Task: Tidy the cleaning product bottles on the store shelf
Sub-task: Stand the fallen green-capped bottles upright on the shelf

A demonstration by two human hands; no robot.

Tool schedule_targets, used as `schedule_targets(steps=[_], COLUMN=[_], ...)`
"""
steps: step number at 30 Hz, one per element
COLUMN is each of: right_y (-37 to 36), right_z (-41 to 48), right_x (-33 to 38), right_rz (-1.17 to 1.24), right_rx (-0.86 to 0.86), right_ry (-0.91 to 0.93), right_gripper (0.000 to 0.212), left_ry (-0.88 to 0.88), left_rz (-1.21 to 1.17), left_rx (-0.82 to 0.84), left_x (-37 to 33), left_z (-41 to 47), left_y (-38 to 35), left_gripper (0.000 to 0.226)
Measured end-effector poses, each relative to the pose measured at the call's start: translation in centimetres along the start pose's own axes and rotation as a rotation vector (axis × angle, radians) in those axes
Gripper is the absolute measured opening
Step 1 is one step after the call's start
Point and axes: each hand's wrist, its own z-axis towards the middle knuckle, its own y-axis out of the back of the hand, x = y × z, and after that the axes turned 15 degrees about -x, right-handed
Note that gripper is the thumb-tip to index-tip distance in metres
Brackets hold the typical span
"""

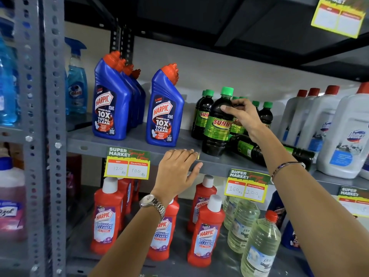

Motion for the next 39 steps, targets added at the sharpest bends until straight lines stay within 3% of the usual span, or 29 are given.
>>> schedule_targets(steps=[9, 27, 31, 35, 39], right_y=[-0.3, 0.1, 3.4, 7.9, 9.0], right_z=[-0.3, -0.3, -0.1, 0.3, 0.2], right_x=[0.2, -0.6, -1.5, -3.2, -4.4], right_rz=[0.056, 0.005, -0.199, -0.777, -0.923], right_rx=[0.090, 0.101, 0.049, 0.162, 0.206], right_ry=[-0.051, 0.018, 0.084, 0.105, 0.081], right_gripper=[0.044, 0.058, 0.063, 0.064, 0.077], left_ry=[0.000, 0.015, 0.012, 0.040, -0.025], left_rz=[0.004, 0.007, -0.012, -0.071, -0.143], left_rx=[0.008, 0.060, 0.011, -0.099, 0.032], left_x=[0.0, 0.3, 0.2, -2.8, -7.9], left_z=[0.0, -0.1, 0.0, 0.6, 1.3], left_y=[0.0, 0.3, 0.2, -0.8, -2.7], left_gripper=[0.035, 0.037, 0.037, 0.035, 0.040])
